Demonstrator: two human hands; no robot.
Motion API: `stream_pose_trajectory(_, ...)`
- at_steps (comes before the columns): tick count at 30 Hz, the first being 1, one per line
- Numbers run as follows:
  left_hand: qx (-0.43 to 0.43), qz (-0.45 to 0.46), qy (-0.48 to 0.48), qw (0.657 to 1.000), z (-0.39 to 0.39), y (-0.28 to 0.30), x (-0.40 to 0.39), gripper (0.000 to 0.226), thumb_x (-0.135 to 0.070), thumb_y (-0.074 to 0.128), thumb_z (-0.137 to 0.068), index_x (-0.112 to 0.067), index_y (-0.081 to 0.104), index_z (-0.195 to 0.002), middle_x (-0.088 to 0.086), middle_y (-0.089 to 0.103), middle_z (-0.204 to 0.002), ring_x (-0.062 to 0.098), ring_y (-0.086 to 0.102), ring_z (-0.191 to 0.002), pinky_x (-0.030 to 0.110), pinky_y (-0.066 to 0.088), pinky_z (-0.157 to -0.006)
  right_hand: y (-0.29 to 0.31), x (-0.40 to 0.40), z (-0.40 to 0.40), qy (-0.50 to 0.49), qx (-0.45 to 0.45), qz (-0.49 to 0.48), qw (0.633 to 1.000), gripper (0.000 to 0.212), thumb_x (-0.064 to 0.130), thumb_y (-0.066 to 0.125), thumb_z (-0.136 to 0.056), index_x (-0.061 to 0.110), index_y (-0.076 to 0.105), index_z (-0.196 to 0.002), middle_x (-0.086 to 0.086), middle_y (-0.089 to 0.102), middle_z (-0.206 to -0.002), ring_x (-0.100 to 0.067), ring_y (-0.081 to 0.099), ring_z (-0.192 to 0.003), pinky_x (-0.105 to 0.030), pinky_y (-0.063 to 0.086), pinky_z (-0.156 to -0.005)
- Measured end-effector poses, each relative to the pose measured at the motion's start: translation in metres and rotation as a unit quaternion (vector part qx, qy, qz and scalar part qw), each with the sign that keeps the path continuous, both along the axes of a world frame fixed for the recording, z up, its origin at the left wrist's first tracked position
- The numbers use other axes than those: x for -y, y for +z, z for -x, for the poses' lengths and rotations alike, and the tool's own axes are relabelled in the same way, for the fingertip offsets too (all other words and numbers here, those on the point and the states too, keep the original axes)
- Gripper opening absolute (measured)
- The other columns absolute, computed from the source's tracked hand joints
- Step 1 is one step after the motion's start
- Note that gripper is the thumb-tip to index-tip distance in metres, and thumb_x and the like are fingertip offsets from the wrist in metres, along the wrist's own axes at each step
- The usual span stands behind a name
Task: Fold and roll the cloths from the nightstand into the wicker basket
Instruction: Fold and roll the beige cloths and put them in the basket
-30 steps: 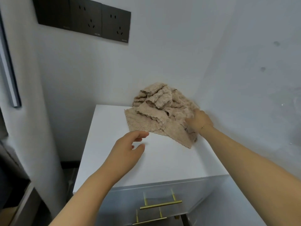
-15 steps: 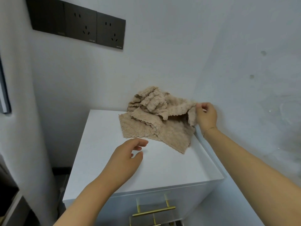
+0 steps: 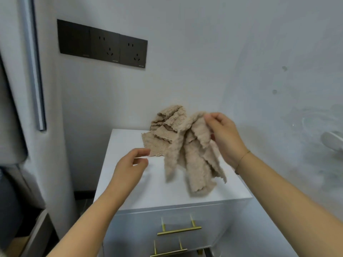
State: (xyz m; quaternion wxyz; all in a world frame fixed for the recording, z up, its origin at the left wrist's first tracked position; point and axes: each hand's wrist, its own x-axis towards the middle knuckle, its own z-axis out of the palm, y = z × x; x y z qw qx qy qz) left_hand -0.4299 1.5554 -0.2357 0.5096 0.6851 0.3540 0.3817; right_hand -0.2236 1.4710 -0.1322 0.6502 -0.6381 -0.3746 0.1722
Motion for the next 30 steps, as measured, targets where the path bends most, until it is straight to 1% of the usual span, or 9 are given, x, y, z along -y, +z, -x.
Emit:
stream_pose_trajectory(4,0.015,0.04,0.034,0.999,0.015,0.003,-0.003,0.031,-0.009,0.051,-0.095,-0.027,0.062,-0.117,-0.014,0.063,-0.117,0.0,0.058,-0.102,0.022,0.047,-0.084,-0.041,-0.001,0.023,0.193,-0.087,0.152,0.965,0.02,0.027,0.054,-0.097,0.015,0.066,-0.107,0.002,0.067,-0.108,-0.01,0.064,-0.097,-0.024,0.05,-0.091)
stream_pose_trajectory(7,0.001,0.028,0.028,0.999,0.017,0.002,0.001,0.027,-0.011,0.056,-0.093,-0.024,0.061,-0.116,-0.013,0.062,-0.116,-0.003,0.058,-0.097,0.01,0.044,-0.076,-0.064,0.008,0.027,0.202,-0.083,0.162,0.962,0.022,0.024,0.059,-0.095,0.021,0.067,-0.115,0.007,0.062,-0.126,-0.006,0.058,-0.116,-0.03,0.045,-0.104)
stream_pose_trajectory(11,-0.086,-0.058,-0.004,0.995,0.008,-0.006,0.002,0.042,-0.017,0.066,-0.088,-0.026,0.055,-0.128,-0.016,0.055,-0.124,0.001,0.056,-0.102,0.006,0.039,-0.076,-0.082,0.036,0.013,0.056,0.038,0.149,0.986,0.018,0.016,0.06,-0.093,0.022,0.071,-0.106,0.011,0.066,-0.113,-0.006,0.061,-0.106,-0.028,0.05,-0.096)
stream_pose_trajectory(15,-0.137,-0.112,0.009,0.984,-0.003,-0.021,-0.004,0.065,-0.02,0.073,-0.081,-0.027,0.043,-0.138,-0.011,0.042,-0.126,0.009,0.052,-0.105,0.007,0.036,-0.075,-0.101,0.059,0.002,-0.012,0.248,0.271,0.93,0.024,0.03,0.068,-0.085,0.028,0.062,-0.108,0.011,0.06,-0.107,-0.008,0.055,-0.09,-0.016,0.04,-0.071)
stream_pose_trajectory(19,-0.168,-0.096,0.07,0.978,-0.013,-0.03,-0.013,0.09,-0.03,0.08,-0.076,-0.027,0.027,-0.149,0.002,0.032,-0.14,0.019,0.059,-0.096,0.025,0.045,-0.081,-0.112,0.059,0.002,-0.013,0.267,0.332,0.904,0.035,0.044,0.071,-0.079,0.028,0.061,-0.109,0.008,0.056,-0.106,-0.01,0.053,-0.092,-0.026,0.039,-0.073)
stream_pose_trajectory(22,-0.182,-0.064,0.113,0.975,-0.021,-0.027,-0.019,0.098,-0.036,0.079,-0.076,-0.026,0.018,-0.152,0.009,0.033,-0.144,0.026,0.056,-0.112,0.029,0.042,-0.087,-0.114,0.058,-0.004,-0.036,0.274,0.353,0.894,0.028,0.044,0.069,-0.081,0.03,0.059,-0.103,0.009,0.058,-0.099,-0.011,0.053,-0.089,-0.029,0.038,-0.069)
stream_pose_trajectory(25,-0.164,-0.009,0.108,0.981,-0.025,-0.022,-0.026,0.065,-0.038,0.076,-0.08,-0.021,0.046,-0.136,0.004,0.062,-0.112,0.02,0.061,-0.096,0.027,0.046,-0.077,-0.116,0.059,-0.013,-0.039,0.225,0.32,0.919,0.013,0.033,0.071,-0.083,0.022,0.064,-0.081,0.005,0.062,-0.08,-0.017,0.057,-0.079,-0.031,0.04,-0.065)
stream_pose_trajectory(27,-0.149,-0.006,0.104,0.983,-0.026,-0.018,-0.03,0.027,-0.038,0.071,-0.084,-0.017,0.062,-0.098,0.0,0.065,-0.08,0.017,0.059,-0.072,0.026,0.043,-0.062,-0.115,0.059,-0.017,-0.054,0.198,0.264,0.942,0.02,0.026,0.07,-0.084,0.012,0.067,-0.071,-0.005,0.064,-0.073,-0.022,0.057,-0.069,-0.031,0.039,-0.059)
stream_pose_trajectory(30,-0.075,0.063,0.087,0.991,-0.026,-0.011,-0.034,0.029,-0.035,0.064,-0.091,-0.009,0.061,-0.08,0.003,0.063,-0.068,0.012,0.059,-0.054,0.027,0.045,-0.057,-0.099,0.055,-0.02,-0.063,0.016,0.132,0.989,0.018,0.019,0.062,-0.092,0.005,0.068,-0.081,-0.015,0.066,-0.08,-0.02,0.059,-0.055,-0.027,0.045,-0.044)
